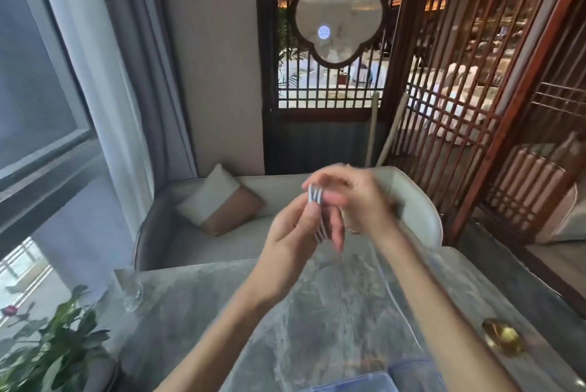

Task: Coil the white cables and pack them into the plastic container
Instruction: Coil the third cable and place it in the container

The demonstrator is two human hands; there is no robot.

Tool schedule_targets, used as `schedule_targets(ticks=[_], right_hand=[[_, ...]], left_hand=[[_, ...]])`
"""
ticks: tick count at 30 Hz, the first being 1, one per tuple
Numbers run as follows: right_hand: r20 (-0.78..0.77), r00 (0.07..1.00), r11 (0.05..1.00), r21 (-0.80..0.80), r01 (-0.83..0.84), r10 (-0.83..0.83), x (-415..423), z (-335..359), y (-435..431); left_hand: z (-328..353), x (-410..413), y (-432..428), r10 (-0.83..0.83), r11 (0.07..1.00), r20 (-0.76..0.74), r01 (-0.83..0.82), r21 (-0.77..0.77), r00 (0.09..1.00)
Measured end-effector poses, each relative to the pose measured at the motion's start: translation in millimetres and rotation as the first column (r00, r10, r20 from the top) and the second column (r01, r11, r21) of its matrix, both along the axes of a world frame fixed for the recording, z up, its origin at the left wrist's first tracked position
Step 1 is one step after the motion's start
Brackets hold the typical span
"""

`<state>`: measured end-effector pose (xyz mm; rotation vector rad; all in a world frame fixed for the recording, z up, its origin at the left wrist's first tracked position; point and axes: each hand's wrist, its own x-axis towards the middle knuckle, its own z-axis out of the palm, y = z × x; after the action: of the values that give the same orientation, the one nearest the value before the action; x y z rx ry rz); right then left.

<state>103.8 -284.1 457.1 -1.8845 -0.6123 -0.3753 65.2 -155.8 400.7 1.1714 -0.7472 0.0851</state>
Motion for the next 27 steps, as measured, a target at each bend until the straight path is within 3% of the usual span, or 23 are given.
schedule_targets(ticks=[1,3,6,8,9,11,12,13,15,17,18,19,22,25,27], right_hand=[[-0.106,0.993,0.997,-0.059,0.047,-0.053,-3.7,-19.7,10.5],[-0.174,0.982,0.980,-0.194,0.033,-0.067,-22.8,-67.7,26.5],[-0.160,0.987,0.880,-0.463,-0.104,0.033,-55.3,-104.5,26.5],[0.044,0.999,0.816,-0.577,0.030,-0.006,-64.4,-90.0,15.6],[0.223,0.974,0.821,-0.550,0.151,-0.030,-63.2,-71.4,8.1],[0.575,0.813,0.836,-0.395,0.380,-0.097,-51.4,-33.1,-9.5],[0.631,0.768,0.852,-0.336,0.401,-0.112,-40.7,-17.6,-18.4],[0.594,0.798,0.897,-0.294,0.330,-0.099,-29.6,-5.9,-21.0],[0.323,0.946,0.989,-0.149,0.010,0.039,-10.6,0.3,-13.7],[-0.004,0.968,0.953,0.175,-0.247,0.252,5.0,-20.4,3.0],[-0.123,0.954,0.939,0.246,-0.239,0.275,7.5,-36.5,11.1],[-0.190,0.957,0.963,0.203,-0.179,0.218,6.7,-54.7,17.1],[-0.200,0.979,0.987,-0.148,-0.065,0.034,-12.6,-109.1,24.2],[-0.092,0.995,0.842,-0.533,-0.083,0.040,-43.9,-119.0,24.7],[0.220,0.975,0.745,-0.655,0.126,0.028,-54.7,-98.8,16.9]], left_hand=[[5.0,5.2,2.6,0.014,0.999,-0.005,-0.015,-0.035,1.000],[9.6,19.0,16.3,0.076,0.994,-0.029,-0.078,-0.078,0.997],[6.3,38.6,43.3,0.246,0.967,-0.049,-0.241,0.087,0.968],[-2.3,34.7,50.1,0.251,0.953,-0.127,-0.221,0.208,0.960],[-9.4,27.2,48.7,0.225,0.951,-0.149,-0.184,0.246,0.963],[-17.0,9.4,35.2,0.110,0.964,-0.149,-0.069,0.256,0.983],[-15.4,1.4,26.8,0.028,0.976,-0.135,0.002,0.219,0.990],[-11.2,-3.0,19.3,-0.039,0.984,-0.133,0.061,0.168,0.990],[1.7,-2.6,10.1,-0.108,0.992,-0.166,0.118,0.051,0.980],[9.7,-0.3,9.9,-0.095,0.995,-0.228,0.096,-0.007,0.969],[8.2,1.5,12.9,-0.093,0.995,-0.259,0.083,-0.046,0.962],[4.1,3.4,17.8,-0.103,0.991,-0.283,0.072,-0.115,0.954],[-9.8,21.3,33.9,-0.037,0.951,-0.342,-0.072,-0.301,0.939],[-23.8,38.8,46.8,0.250,0.951,-0.314,-0.294,-0.100,0.916],[-37.3,32.9,46.3,0.338,0.939,-0.262,-0.307,0.154,0.904]])
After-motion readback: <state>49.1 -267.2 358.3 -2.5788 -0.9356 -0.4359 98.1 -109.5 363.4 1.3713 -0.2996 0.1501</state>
